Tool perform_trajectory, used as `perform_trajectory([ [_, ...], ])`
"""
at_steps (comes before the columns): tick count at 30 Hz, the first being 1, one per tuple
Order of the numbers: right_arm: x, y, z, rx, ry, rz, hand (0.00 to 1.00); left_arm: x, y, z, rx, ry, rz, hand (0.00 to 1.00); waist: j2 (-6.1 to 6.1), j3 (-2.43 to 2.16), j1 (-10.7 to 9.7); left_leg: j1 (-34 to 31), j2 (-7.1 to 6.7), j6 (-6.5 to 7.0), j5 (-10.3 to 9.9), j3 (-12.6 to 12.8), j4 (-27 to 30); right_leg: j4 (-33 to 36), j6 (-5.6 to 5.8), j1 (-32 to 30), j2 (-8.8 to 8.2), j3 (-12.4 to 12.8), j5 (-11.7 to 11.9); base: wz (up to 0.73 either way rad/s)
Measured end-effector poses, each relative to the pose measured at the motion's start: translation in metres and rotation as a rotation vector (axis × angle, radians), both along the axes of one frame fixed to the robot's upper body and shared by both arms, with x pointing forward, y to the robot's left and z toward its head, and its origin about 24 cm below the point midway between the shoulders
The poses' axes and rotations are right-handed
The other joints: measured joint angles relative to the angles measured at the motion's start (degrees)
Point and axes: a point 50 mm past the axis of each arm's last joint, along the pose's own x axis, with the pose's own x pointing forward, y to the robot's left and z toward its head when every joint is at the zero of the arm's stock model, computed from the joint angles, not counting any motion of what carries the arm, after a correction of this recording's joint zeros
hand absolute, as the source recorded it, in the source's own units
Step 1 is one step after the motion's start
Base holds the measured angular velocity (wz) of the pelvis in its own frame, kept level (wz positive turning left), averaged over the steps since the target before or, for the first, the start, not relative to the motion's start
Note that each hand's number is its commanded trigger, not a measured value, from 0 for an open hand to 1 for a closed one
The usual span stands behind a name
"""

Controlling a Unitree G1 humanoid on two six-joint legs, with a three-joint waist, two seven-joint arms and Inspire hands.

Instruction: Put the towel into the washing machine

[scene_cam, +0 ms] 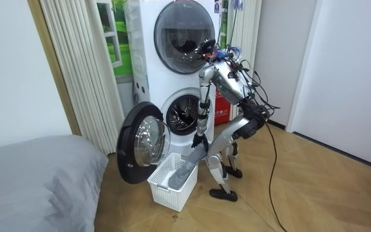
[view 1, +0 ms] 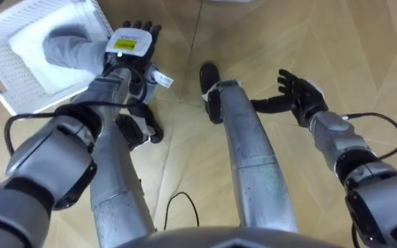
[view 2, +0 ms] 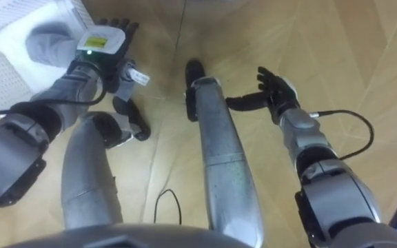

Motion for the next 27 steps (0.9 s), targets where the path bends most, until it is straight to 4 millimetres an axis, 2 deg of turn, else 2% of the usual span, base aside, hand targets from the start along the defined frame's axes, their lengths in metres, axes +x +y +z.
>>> perform_trajectory([
  [6, 0.003, -0.001, 0.001, 0.015, 0.007, -0.004, 0.00, 0.000, 0.010, -0.001, 0.060, 0.055, 0.004, 1.00, -0.03, 0.02, -0.74, -1.36, -0.31, 0.39, -0.21, -0.23, 0.08, 0.01, 0.34, -1.16, -0.46, -0.05, -0.16, 0.01],
  [12, 0.003, 0.001, 0.002, 0.027, 0.006, 0.009, 0.00, 0.000, 0.018, -0.002, 0.122, 0.130, 0.030, 1.00, -0.55, 0.32, -2.11, -1.35, -0.15, 0.83, -0.52, 0.33, -0.03, -0.03, 0.71, -1.17, -0.87, -0.05, -0.55, 0.01],
  [16, 0.006, 0.009, 0.002, 0.041, 0.004, 0.030, 0.00, -0.003, 0.027, -0.005, 0.150, 0.191, 0.062, 1.00, -1.32, 0.26, -3.40, -1.04, -0.26, 0.90, -0.52, 0.93, -0.80, -0.48, 0.87, -1.16, -1.18, -0.02, -0.64, 0.00],
  [23, 0.013, 0.010, 0.008, 0.032, -0.018, 0.037, 0.00, -0.009, 0.029, -0.014, 0.191, 0.273, 0.061, 1.00, -1.63, 0.06, -3.16, -0.05, -0.43, 0.89, -0.45, 0.90, -2.30, -2.33, 1.01, 0.03, -1.03, -0.27, -0.55, -0.02],
  [27, 0.014, 0.009, 0.009, 0.051, -0.025, 0.002, 0.00, -0.017, 0.027, -0.023, 0.192, 0.311, 0.057, 1.00, -1.82, -0.01, -2.91, 3.28, -0.52, 0.88, -0.40, 1.95, -3.47, -2.89, 1.01, 2.94, -1.86, -1.03, -0.56, -0.01],
])
